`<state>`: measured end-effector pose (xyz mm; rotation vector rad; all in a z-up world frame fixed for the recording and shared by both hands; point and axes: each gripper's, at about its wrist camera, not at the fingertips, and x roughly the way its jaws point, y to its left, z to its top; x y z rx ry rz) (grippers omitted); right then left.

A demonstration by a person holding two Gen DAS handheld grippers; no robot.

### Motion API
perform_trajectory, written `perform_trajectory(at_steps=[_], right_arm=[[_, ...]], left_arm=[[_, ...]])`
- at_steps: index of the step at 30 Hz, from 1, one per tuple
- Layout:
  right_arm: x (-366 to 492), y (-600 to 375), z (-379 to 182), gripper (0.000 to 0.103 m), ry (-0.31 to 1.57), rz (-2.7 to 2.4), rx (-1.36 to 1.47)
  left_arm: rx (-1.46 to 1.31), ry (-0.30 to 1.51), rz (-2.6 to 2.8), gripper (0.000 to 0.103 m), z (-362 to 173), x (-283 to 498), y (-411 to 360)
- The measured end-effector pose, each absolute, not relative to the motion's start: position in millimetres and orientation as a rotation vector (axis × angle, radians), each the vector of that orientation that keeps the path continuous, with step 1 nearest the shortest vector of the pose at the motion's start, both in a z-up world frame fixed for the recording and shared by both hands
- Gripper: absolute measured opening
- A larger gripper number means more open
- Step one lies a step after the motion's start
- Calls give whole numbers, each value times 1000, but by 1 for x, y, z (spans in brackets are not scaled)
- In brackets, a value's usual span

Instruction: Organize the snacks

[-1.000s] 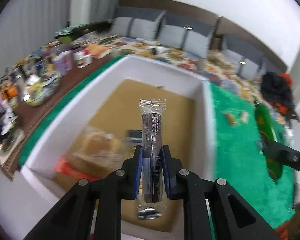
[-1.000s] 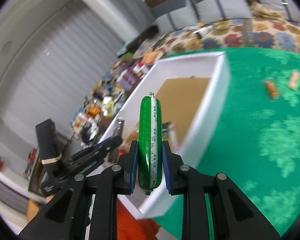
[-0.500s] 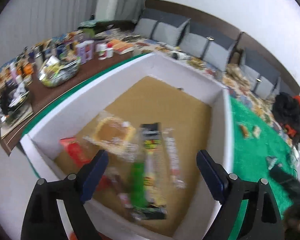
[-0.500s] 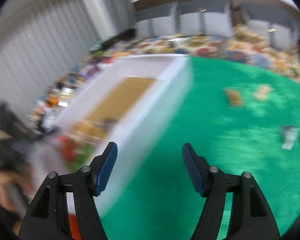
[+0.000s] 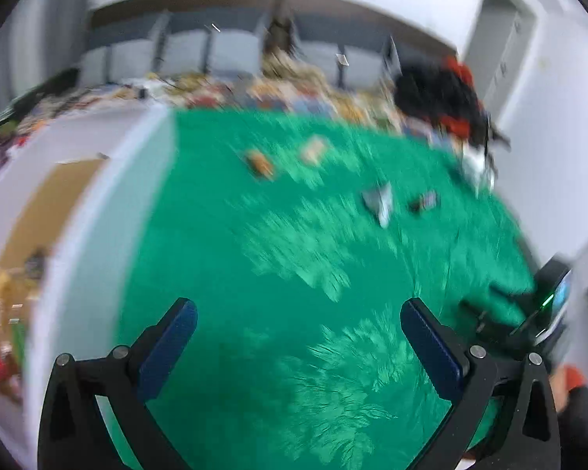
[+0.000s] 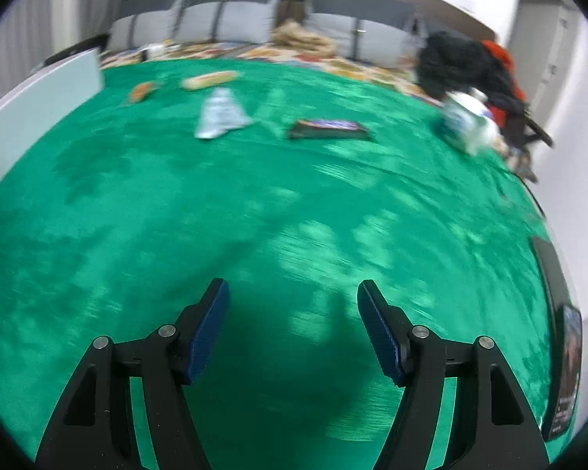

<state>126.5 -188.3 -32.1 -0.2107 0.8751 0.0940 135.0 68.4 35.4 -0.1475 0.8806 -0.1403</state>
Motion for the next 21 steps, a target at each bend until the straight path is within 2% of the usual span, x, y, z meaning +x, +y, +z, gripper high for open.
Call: perform_trajectory(at_steps=[4,9,21], right_arm=[[136,-211,-31,71,914,72,-72],[151,-211,-29,71,895,61,-70],[160,-214,-41,78,935,62,-41]], left_arm=[[-41,958,-114,103,-15,168,32],[8,985,-63,103,-51,198,23],[-25,941,-9,103,-72,214,33]])
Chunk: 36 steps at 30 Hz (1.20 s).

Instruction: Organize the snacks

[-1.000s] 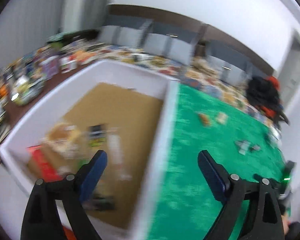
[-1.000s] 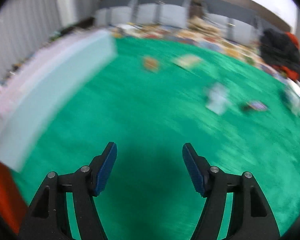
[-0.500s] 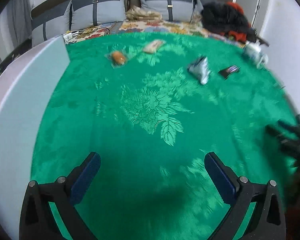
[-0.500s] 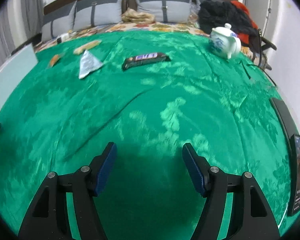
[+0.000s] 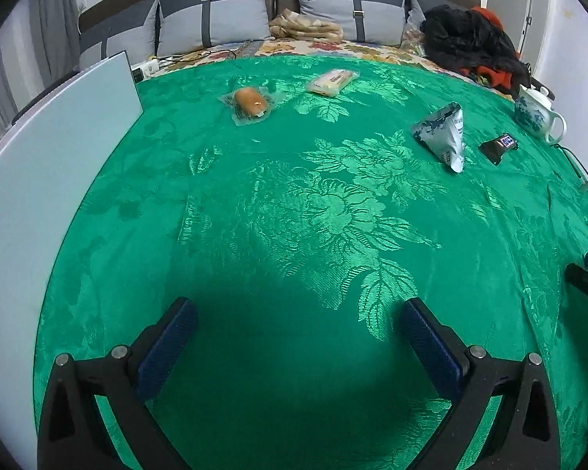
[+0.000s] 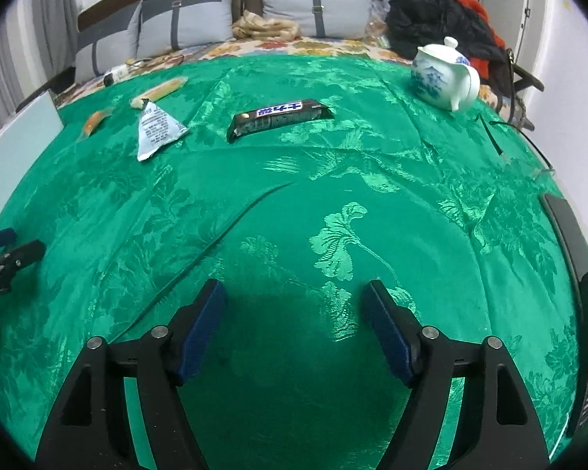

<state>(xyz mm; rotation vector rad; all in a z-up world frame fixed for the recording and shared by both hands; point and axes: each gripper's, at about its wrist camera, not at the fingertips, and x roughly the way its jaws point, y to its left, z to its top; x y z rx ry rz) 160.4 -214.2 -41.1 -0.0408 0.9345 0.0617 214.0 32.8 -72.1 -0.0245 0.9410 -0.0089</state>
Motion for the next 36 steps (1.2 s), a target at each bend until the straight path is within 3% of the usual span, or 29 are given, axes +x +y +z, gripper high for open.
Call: perform_trajectory(at_steps=[15,36], right_arm=[[166,-203,-46,91,941,75,-49],[166,-204,-45,93,942,75,-49]], left_arm=[[-26,941,-6,103,-72,216,34],[-22,942,-2,103,-71,218,34]])
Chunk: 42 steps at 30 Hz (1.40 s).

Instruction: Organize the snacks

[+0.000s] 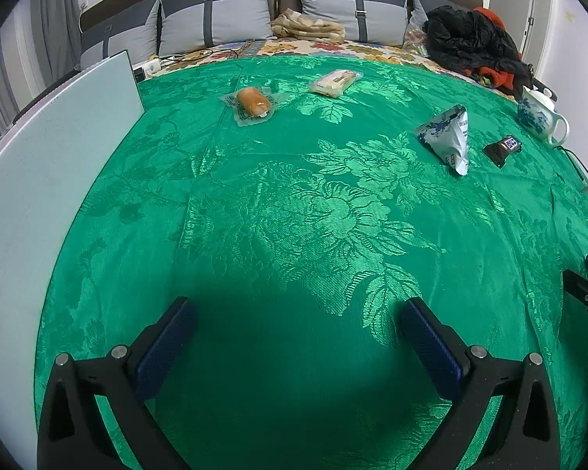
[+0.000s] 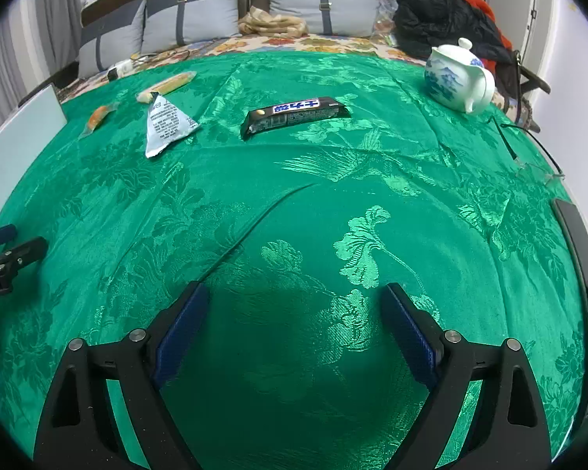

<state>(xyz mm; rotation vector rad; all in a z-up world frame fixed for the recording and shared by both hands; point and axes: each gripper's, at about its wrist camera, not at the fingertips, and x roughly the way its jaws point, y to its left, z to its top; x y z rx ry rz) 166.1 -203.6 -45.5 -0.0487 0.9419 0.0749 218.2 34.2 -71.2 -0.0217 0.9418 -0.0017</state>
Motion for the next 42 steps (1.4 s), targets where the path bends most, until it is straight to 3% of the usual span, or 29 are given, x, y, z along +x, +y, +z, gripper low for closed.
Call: perform_trajectory(at_steps=[4,11,19,23,26,27,38,42], right_arm=[[166,-204,-46,93,942,75,-48],[166,-204,-45,93,942,75,-49],[166,-204,-45,93,942,76,-48],[166,-204,-45,93,942,75,-48],[167,-203,-46,93,942,76,-48],[167,-203,-46,93,942,76,-48],[167,-203,-46,93,944,77,-48],[167,-203,-46,93,944,77,-48]], left_arm=[[-15,1032,-30,103,-67,241,38],[-295,1019,43,102,-27,354,95],[-210,1124,181,98,-55,450,97],[-138,1049,202,50,-59,447,96],[-95,1007,161,39,-54,438,94],[-83,997,156,31,-51,434,93],[-9,1052,-22,30,-45,318,79],[103,1047,-84,36,-45,268,56]])
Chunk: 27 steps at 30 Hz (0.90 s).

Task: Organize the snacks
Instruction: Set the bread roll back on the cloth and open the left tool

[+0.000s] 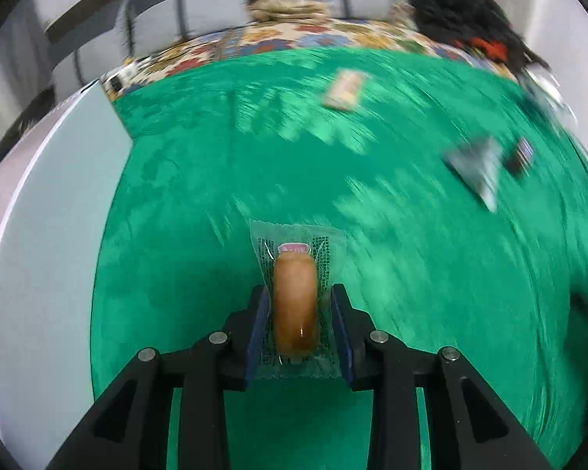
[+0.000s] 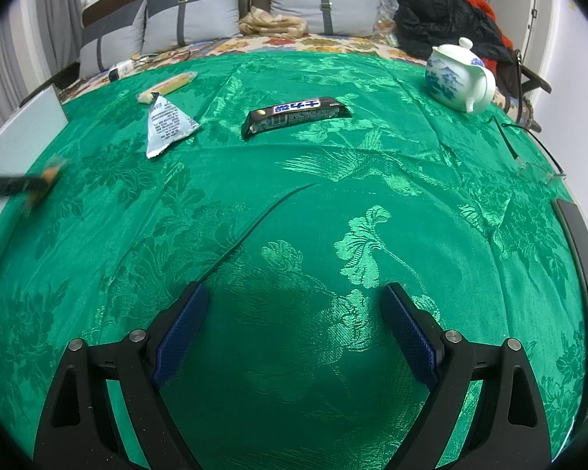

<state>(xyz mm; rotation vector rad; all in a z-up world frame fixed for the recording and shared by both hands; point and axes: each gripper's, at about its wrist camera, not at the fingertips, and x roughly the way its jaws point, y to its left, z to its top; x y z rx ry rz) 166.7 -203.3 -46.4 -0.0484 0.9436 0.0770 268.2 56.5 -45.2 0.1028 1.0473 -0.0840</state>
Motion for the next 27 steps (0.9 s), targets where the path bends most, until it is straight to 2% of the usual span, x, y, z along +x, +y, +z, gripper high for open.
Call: perform_trajectory(at_steps=[4,5,6,12,17,27], right_arm=[[167,-204,-46,93,944,77,-48],[167,-204,-46,93,944,77,-48],[166,-204,-46,93,944,77,-48],[167,-204,-46,93,944,77,-48],[167,-204,-46,93,944,77,-48],[167,-204,-46,93,944,77,-49]], left_arm=[[143,1034,-91,56,-55,250,47],[129,1024,-81,63,-57,250,48],[99,1013,-67,76,-58,252,52],[-8,999,-21,101,-68,264,74],[-20,943,2,103,-73,260,77],[-27,942,0,103,-74,261,80]])
